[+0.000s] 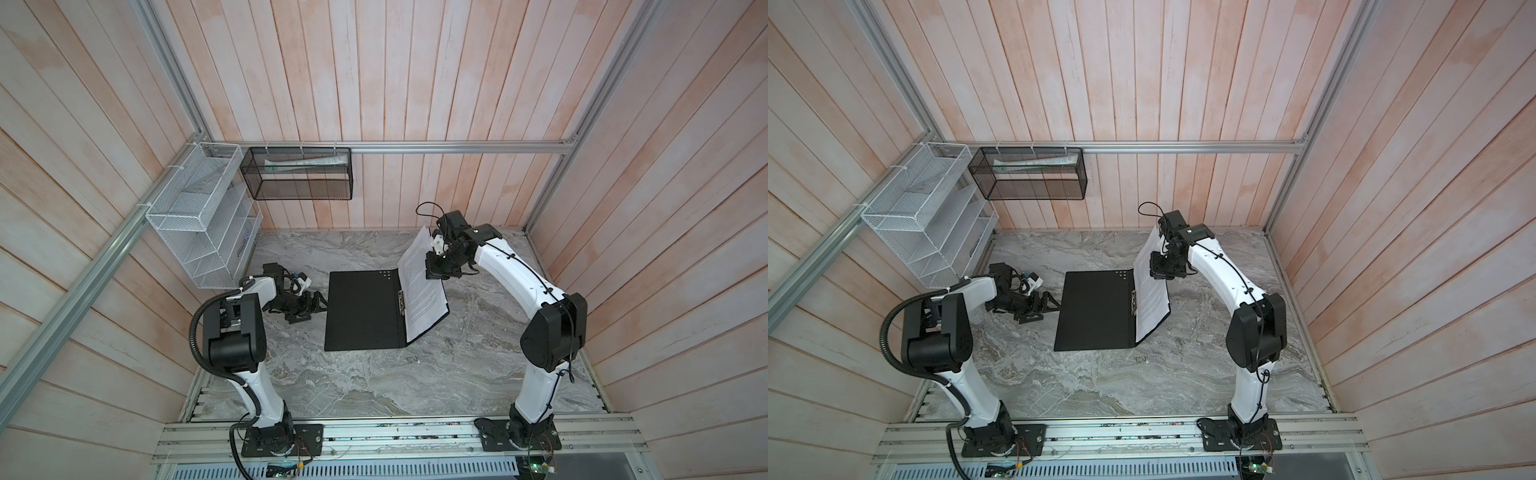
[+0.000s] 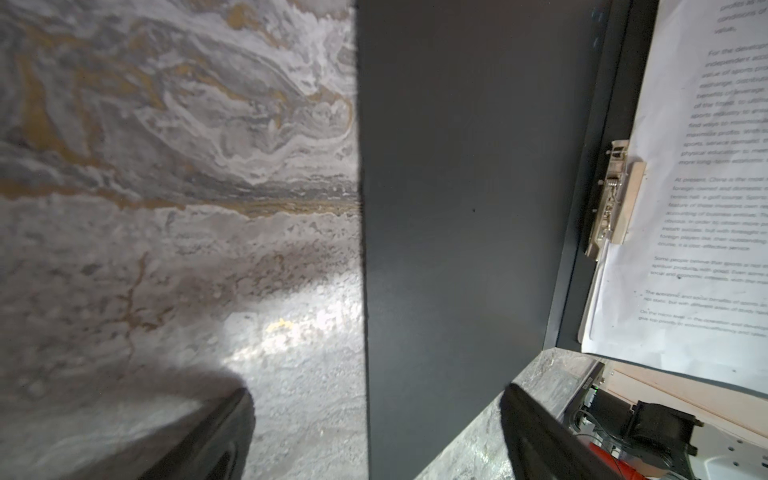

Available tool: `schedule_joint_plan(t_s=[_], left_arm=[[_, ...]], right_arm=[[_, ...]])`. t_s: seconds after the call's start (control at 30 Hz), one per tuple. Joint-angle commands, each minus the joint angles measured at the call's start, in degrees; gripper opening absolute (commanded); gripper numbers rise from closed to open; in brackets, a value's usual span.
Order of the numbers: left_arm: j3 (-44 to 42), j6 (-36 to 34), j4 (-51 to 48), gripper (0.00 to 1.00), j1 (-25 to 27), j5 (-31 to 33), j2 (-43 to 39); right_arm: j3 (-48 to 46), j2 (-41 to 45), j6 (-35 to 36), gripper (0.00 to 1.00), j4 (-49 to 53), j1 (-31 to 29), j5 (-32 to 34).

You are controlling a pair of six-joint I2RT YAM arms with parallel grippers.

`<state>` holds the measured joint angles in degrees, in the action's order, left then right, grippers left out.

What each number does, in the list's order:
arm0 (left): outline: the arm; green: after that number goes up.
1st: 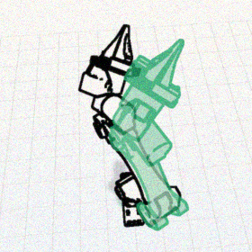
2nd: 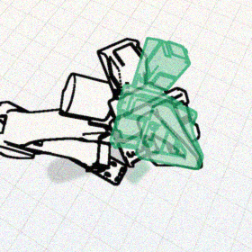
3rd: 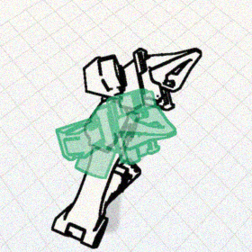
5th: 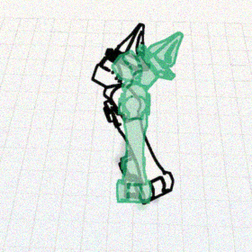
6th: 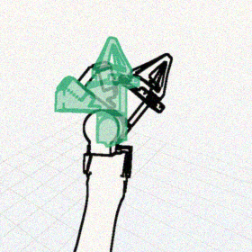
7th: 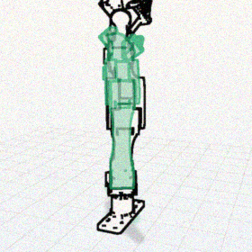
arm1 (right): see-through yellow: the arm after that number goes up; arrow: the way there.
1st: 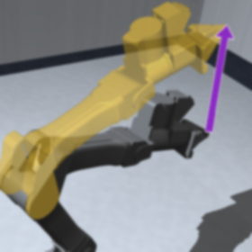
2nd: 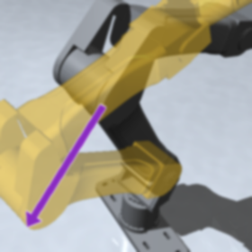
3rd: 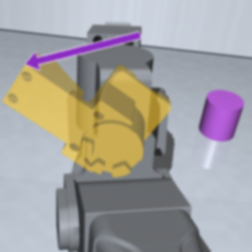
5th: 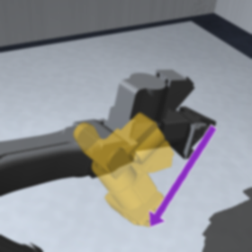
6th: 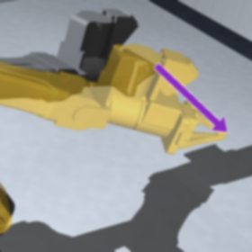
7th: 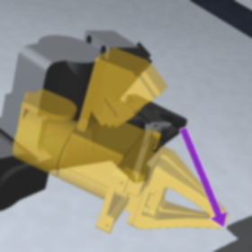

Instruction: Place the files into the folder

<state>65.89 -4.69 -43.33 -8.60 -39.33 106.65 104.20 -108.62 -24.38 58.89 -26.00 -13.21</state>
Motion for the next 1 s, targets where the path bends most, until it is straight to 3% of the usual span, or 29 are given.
schedule_joint_plan(t_s=[0.0, 0.27, 0.57, 0.97], left_arm=[[0.4, -1.0, -3.6, 0.94, 0.3, 0.8, 2.2], [0.9, -2.7, -6.8, 0.94, 3.7, -2.2, 5.8], [1.4, -0.7, -5.1, 0.95, 4.5, -3.6, 6.9], [5.2, -3.8, -7.2, 0.94, 5.2, -24.6, 4.4]], right_arm=[[1.3, -2.2, -0.4, 0.01, 1.7, -0.2, 4.6], [-1.9, -6.3, 0.4, 0.01, 0.9, -0.2, 10.1], [-11.5, -7.8, 1.4, 0.00, -5.4, 3.5, 10.4], [-22.7, -7.7, 2.1, 0.00, -14.5, 8.4, 6.2]])
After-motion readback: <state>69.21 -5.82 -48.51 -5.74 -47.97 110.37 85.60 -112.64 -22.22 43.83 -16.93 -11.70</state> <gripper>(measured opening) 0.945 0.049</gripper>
